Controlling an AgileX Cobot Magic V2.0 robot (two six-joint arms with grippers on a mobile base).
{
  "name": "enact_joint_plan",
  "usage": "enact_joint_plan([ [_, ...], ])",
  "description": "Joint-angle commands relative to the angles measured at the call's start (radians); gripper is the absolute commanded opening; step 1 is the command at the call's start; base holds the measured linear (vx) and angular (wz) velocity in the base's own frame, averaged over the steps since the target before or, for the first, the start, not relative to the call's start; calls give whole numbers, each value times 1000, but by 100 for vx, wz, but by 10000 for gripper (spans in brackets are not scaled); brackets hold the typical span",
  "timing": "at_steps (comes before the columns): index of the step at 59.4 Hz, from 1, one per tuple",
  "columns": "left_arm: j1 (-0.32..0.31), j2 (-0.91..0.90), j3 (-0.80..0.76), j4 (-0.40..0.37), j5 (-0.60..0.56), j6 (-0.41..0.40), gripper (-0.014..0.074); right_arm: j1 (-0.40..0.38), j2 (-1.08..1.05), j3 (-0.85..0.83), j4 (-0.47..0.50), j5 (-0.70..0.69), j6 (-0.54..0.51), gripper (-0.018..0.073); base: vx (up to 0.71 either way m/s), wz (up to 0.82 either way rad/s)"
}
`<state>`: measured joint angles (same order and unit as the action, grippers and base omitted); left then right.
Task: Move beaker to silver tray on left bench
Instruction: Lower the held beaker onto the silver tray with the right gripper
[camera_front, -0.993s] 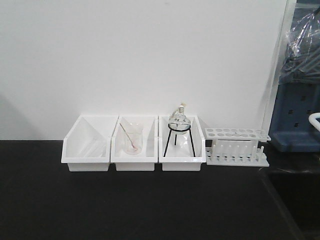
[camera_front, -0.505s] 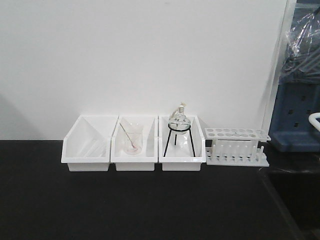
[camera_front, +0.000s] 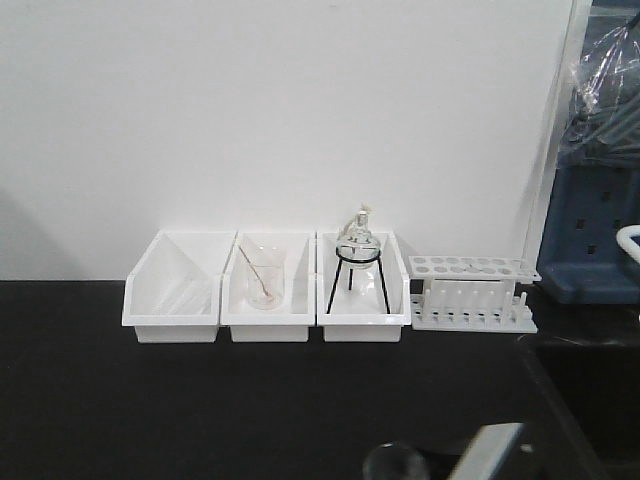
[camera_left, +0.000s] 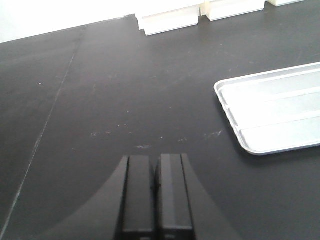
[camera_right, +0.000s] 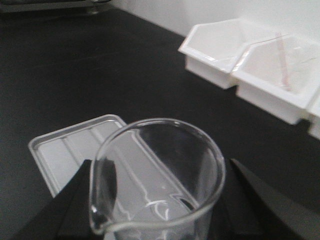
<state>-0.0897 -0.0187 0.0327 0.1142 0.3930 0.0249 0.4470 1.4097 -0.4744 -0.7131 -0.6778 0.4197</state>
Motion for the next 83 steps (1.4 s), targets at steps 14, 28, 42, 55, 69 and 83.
enact_joint_plan([
  [14, -7, -7, 20, -1, -83, -2, 1, 178, 468, -385, 8, -212, -3, -11, 0, 0],
  [28, -7, -7, 20, -1, -83, -2, 1, 179, 627, -510, 17, -239, -3, -11, 0, 0],
  [42, -7, -7, 20, -1, -83, -2, 1, 178, 688, -547, 59, -188, -32, -7, 0, 0],
  [55, -7, -7, 20, -1, -83, -2, 1, 178, 715, -547, 145, -155, -50, 44, 0, 0],
  [69, -7, -7, 20, -1, -83, -2, 1, 178, 718, -547, 145, -151, -49, 232, 0, 0],
  [83, -7, -7, 20, -1, -83, -2, 1, 179, 718, -547, 145, -148, -48, 515, 0, 0],
])
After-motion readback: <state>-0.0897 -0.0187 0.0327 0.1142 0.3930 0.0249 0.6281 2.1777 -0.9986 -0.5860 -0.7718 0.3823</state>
